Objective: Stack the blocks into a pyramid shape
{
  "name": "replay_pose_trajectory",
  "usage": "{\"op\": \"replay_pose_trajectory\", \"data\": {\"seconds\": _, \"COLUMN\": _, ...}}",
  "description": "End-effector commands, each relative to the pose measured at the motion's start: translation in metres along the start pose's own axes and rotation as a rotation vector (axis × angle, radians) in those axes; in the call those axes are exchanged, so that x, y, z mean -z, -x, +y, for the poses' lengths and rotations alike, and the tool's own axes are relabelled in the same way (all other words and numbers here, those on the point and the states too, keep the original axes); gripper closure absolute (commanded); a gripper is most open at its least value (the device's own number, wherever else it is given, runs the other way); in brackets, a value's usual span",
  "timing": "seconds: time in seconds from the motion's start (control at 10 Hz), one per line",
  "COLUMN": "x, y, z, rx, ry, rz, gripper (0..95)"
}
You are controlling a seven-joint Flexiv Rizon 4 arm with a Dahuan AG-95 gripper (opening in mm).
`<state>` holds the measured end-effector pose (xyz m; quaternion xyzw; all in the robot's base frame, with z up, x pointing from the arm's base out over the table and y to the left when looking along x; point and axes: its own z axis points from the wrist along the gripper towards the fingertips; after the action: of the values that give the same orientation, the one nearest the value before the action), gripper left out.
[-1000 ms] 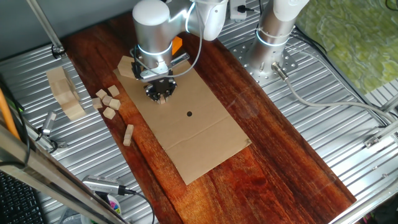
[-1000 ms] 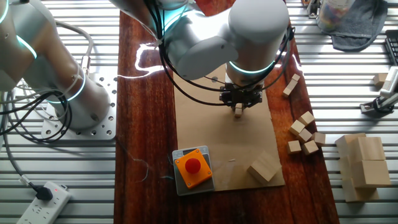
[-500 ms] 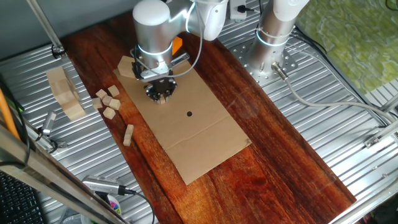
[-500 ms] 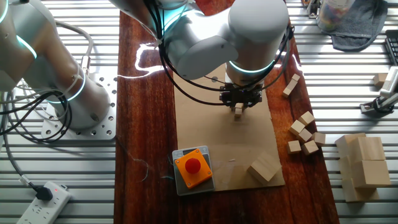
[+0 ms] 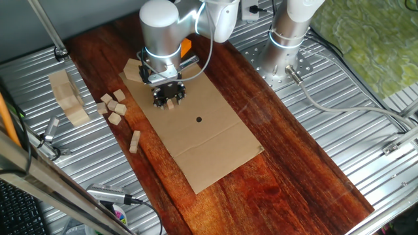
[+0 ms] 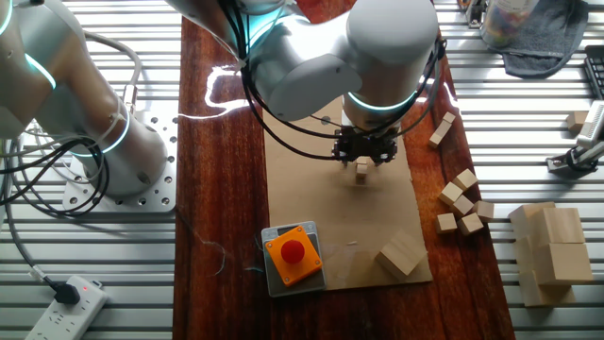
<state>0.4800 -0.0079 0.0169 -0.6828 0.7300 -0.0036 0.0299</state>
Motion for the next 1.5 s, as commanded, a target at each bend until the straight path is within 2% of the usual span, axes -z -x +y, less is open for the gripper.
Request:
{"op": "replay_pose_trajectory", "data": {"seconds": 0.1, "x": 0.001, "y": 0.0, "z": 0.0, "rx": -0.004, "ry": 0.003, "rz": -0.001, "gripper": 38.0}}
{"op": "replay_pose_trajectory", "data": {"seconds": 0.6, "x": 0.018, "y": 0.006, "z": 0.002, "rx": -0.028, "ry": 0.02, "rz": 0.004, "gripper": 38.0}}
{"op": "replay_pose_trajectory", "data": {"seconds": 0.8, "x": 0.027, "y": 0.009, "z": 0.003, "rx": -0.049, "ry": 0.021, "rz": 0.024, "gripper": 38.0}}
{"op": "replay_pose_trajectory", "data": {"seconds": 1.0, "x": 0.031, "y": 0.011, "z": 0.003, "rx": -0.102, "ry": 0.02, "rz": 0.03, "gripper": 76.0}}
{"op": "replay_pose_trajectory", "data": {"seconds": 1.3, "x": 0.037, "y": 0.021, "z": -0.001, "rx": -0.191, "ry": 0.018, "rz": 0.06, "gripper": 76.0}}
{"op": "replay_pose_trajectory", "data": {"seconds": 1.4, "x": 0.038, "y": 0.023, "z": -0.006, "rx": -0.215, "ry": 0.019, "rz": 0.067, "gripper": 95.0}}
{"op": "replay_pose_trajectory", "data": {"seconds": 1.5, "x": 0.039, "y": 0.024, "z": -0.01, "rx": -0.231, "ry": 0.019, "rz": 0.068, "gripper": 95.0}}
